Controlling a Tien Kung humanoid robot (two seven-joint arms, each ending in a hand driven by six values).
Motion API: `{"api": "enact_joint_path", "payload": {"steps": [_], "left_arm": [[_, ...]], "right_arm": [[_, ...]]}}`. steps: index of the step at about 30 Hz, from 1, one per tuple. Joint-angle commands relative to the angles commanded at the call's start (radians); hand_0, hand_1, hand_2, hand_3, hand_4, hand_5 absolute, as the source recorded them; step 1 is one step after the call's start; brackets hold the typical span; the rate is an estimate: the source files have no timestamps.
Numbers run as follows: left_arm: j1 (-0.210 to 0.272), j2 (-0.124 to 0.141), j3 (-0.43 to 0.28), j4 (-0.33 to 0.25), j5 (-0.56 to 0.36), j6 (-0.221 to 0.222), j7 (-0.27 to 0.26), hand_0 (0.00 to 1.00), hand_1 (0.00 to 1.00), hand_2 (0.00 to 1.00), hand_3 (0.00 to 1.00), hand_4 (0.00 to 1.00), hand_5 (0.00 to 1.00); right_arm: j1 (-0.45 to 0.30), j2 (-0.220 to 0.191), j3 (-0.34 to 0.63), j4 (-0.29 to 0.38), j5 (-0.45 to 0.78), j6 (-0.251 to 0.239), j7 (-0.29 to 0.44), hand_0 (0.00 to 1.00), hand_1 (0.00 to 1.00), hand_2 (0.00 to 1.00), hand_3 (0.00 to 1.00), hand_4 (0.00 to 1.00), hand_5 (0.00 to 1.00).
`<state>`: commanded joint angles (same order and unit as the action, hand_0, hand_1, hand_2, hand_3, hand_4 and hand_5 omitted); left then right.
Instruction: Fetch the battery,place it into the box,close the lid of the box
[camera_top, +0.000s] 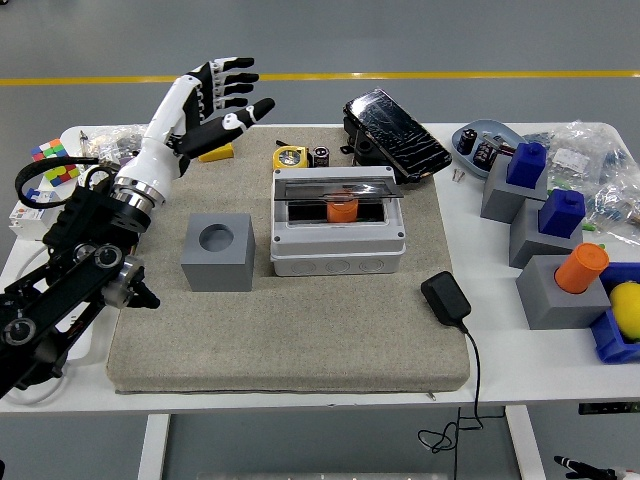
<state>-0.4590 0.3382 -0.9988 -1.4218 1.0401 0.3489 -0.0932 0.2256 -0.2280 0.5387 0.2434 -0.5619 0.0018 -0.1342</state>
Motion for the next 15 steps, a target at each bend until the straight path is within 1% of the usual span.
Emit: {"api": "enact_joint_path", "payload": {"steps": [4, 8, 10, 15], "left_arm": [[0.076, 0.011, -0.103, 0.023, 0.009, -0.006, 0.006, 0.639, 0.730, 0.713, 0.742, 0.998, 0.420], [0.124, 0.010, -0.173, 0.055, 0.008, -0.008, 0.008, 0.639, 0.730, 0.713, 0.742, 0.998, 0.420], [0.139, 0.009, -0.194, 0.080, 0.001, -0.008, 0.014, 0.636, 0.732, 0.714, 0.743, 0.998, 0.422], [0.159, 0.006, -0.205, 0.118, -0.026, -0.007, 0.007, 0.636, 0.732, 0.714, 0.743, 0.998, 0.422]], "right_arm": [[-0.002, 0.000, -0.018, -0.014, 0.022, 0.002, -0.001, 0.666, 0.664, 0.674, 0.550, 0.890, 0.513], [-0.003, -0.001, -0.032, -0.023, 0.036, 0.002, -0.002, 0.666, 0.664, 0.674, 0.550, 0.890, 0.513], [-0.002, -0.002, -0.034, -0.023, 0.037, 0.003, -0.002, 0.666, 0.663, 0.674, 0.550, 0.890, 0.513], [0.001, 0.001, -0.032, -0.021, 0.035, 0.003, -0.002, 0.666, 0.663, 0.674, 0.550, 0.890, 0.513]]}}
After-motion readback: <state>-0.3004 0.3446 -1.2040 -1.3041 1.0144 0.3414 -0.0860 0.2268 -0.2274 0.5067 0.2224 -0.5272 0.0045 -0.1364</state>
